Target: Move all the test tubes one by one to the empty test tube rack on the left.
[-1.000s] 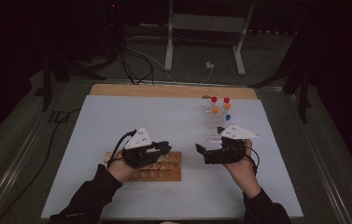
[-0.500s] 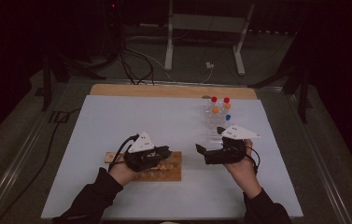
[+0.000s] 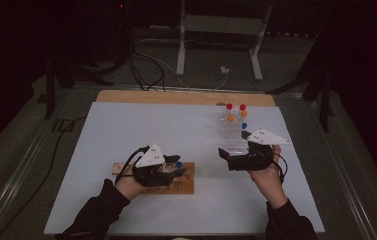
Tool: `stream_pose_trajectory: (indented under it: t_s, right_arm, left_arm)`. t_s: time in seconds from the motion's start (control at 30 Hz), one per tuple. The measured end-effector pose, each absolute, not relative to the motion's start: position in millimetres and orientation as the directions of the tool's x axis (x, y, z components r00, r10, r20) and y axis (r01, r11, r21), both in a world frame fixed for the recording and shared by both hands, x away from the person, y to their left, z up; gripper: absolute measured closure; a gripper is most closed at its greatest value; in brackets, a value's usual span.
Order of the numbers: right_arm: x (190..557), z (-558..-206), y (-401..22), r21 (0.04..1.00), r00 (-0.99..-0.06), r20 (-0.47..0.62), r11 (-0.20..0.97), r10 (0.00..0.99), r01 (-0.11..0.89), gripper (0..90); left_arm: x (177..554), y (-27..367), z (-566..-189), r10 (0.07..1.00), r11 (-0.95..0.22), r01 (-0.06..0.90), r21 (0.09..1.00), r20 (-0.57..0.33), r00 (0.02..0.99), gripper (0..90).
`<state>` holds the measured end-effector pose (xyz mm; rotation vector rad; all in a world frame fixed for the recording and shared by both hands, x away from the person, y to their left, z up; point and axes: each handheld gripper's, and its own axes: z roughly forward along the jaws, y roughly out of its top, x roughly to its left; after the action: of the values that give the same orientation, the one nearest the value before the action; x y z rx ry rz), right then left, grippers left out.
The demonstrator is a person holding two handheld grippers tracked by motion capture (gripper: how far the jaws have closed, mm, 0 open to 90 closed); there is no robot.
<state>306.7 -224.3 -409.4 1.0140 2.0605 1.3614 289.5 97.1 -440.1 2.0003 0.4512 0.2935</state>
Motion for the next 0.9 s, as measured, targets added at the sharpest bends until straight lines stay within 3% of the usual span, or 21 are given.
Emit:
stream_pose_trajectory:
  t_s: [0.27, 0.4, 0.43, 0.57, 0.63, 0.7, 0.9]
  right_arm:
    - [321, -409, -256, 0.912, -0.51, -0.04, 0.24, 0.859, 0.332, 0.0]
    - [332, -416, -268, 0.897, -0.468, -0.043, 0.241, 0.882, 0.371, 0.0]
    - [334, -419, -270, 0.894, -0.457, -0.043, 0.239, 0.888, 0.379, 3.7]
    - [347, -434, -275, 0.876, -0.433, -0.022, 0.226, 0.901, 0.426, 6.5]
    - [353, -441, -277, 0.872, -0.421, -0.024, 0.224, 0.907, 0.434, 18.3]
    - [360, -447, -277, 0.863, -0.411, -0.018, 0.222, 0.912, 0.454, 20.6]
    - [375, -455, -281, 0.855, -0.393, 0.014, 0.193, 0.92, 0.482, 45.2]
  left_arm:
    - [289, 105, -430, 0.466, -0.348, 0.23, 0.909, -0.045, 0.884, 16.3]
    - [290, 107, -428, 0.468, -0.327, 0.249, 0.912, -0.072, 0.881, 6.3]
    - [290, 108, -428, 0.457, -0.325, 0.247, 0.913, -0.077, 0.886, 3.5]
    - [288, 108, -427, 0.454, -0.338, 0.237, 0.911, -0.063, 0.889, 1.8]
    - [289, 108, -427, 0.458, -0.333, 0.238, 0.912, -0.064, 0.886, 1.8]
    - [289, 109, -427, 0.47, -0.328, 0.241, 0.914, -0.063, 0.881, 1.8]
    - [290, 112, -425, 0.47, -0.315, 0.246, 0.917, -0.074, 0.879, 1.8]
